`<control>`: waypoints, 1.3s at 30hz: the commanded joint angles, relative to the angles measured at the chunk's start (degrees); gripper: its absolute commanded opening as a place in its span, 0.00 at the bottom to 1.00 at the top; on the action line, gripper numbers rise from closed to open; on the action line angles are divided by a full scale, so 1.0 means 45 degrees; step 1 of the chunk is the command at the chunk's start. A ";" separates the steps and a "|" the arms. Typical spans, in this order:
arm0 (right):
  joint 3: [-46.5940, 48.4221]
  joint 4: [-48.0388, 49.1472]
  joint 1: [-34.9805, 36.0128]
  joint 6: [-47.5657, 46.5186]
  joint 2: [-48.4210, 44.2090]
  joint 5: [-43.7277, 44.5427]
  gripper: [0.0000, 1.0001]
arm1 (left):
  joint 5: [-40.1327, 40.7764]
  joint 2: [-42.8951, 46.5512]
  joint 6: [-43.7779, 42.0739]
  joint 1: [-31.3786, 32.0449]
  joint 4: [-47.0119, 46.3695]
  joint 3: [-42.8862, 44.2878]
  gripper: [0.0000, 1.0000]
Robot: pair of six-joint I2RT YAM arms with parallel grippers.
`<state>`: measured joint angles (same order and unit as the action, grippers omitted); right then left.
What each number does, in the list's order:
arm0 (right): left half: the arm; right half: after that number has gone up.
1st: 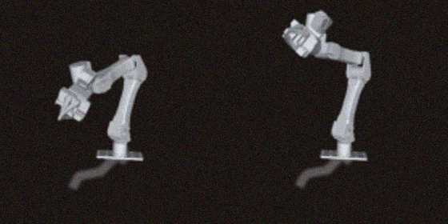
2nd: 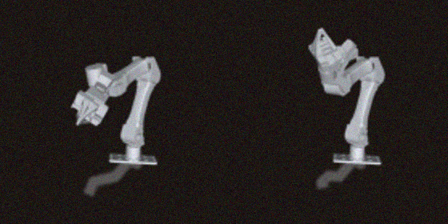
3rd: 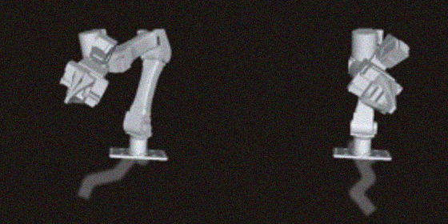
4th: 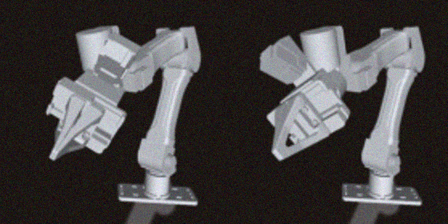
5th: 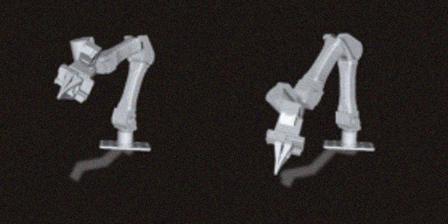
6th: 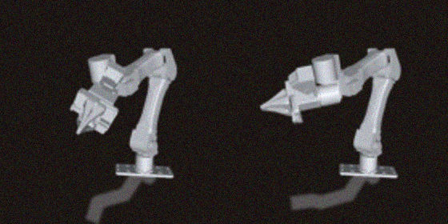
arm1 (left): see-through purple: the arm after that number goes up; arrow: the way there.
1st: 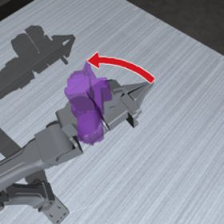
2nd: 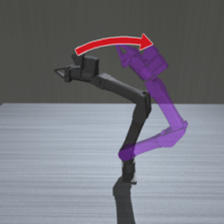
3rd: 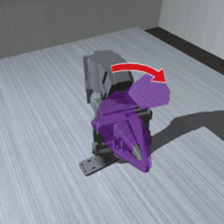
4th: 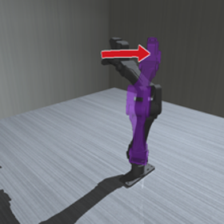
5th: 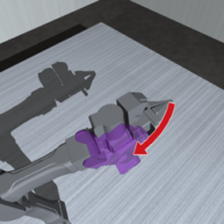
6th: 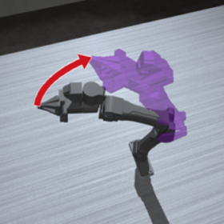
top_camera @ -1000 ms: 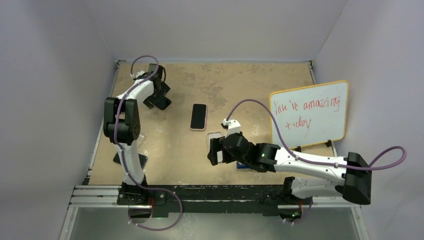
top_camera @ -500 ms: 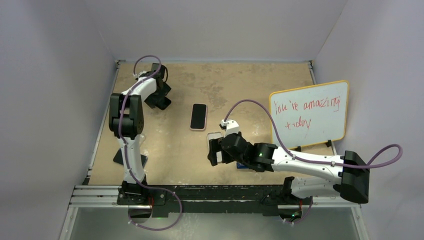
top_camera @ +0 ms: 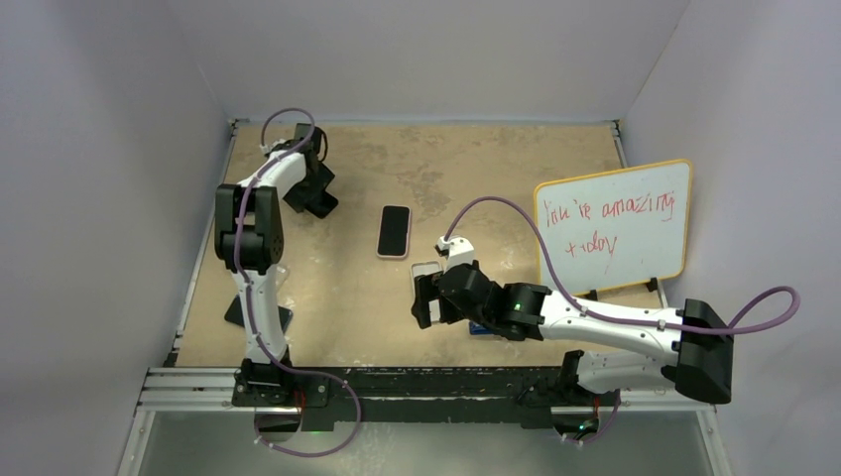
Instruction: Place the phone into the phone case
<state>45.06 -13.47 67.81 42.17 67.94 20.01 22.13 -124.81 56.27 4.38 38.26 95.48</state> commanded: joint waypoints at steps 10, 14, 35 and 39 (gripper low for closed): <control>0.0501 0.0205 0.0036 0.0047 -0.0226 0.0585 0.99 | -0.1450 -0.0828 -0.1305 -0.0794 -0.0189 0.0322 0.79; 0.0334 0.0629 0.0045 0.0165 -0.0324 0.0368 0.99 | -0.1694 -0.0537 -0.2109 -0.0804 0.0109 0.0066 0.77; -0.0308 0.1295 0.0048 0.0489 -0.0590 0.0040 0.99 | -0.3867 0.3065 -0.5086 0.0089 -0.1454 -0.5504 0.71; -0.0359 0.1372 0.0041 0.0491 -0.0640 -0.0047 0.99 | -0.3495 0.3399 -0.5031 0.0179 -0.1259 -0.5180 0.75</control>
<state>44.16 -9.04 67.81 43.72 66.24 19.88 7.73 -109.91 35.27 4.10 28.05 73.01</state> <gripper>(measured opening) 0.987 0.727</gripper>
